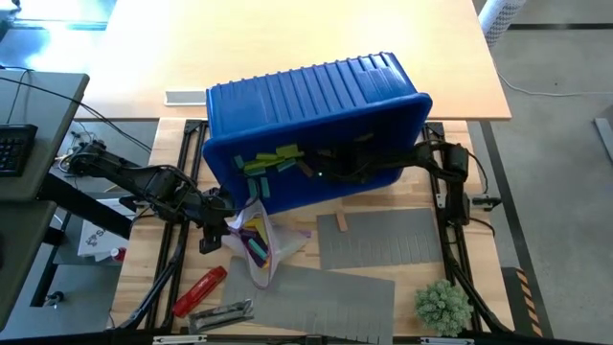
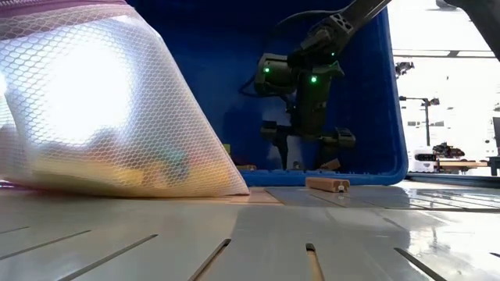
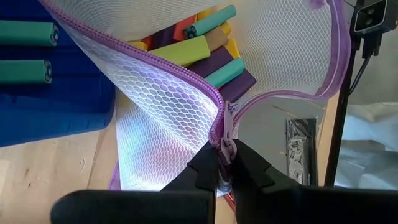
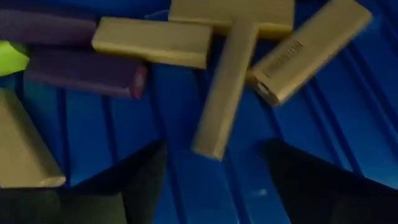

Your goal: Sort blocks

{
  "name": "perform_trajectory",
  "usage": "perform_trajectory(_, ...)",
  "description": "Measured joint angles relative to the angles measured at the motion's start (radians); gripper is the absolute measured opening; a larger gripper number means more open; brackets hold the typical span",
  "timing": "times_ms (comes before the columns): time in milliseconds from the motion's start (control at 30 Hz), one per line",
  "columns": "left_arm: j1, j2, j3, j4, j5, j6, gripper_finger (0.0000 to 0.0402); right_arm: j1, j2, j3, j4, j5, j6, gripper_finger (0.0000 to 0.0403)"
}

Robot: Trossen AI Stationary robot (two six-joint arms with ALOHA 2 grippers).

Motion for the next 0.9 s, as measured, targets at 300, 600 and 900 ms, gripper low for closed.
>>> perform_trajectory(300, 0.000, 0.000, 0.000, 0.000, 0.001, 0.003, 0.0000, -0.041, 0.010, 0.000, 0.088, 0.010, -0.083, 0.0257)
perform_trajectory(600, 0.000, 0.000, 0.000, 0.000, 0.001, -0.013, 0.0000, -0.079, 0.040, 0.003, 0.073, -0.029, -0.149, 0.0163)
perform_trajectory(900, 0.000, 0.000, 0.000, 0.001, -0.009, -0.014, 0.0000, -0.068, 0.015, 0.001, 0.046, -0.057, -0.205, 0.0044)
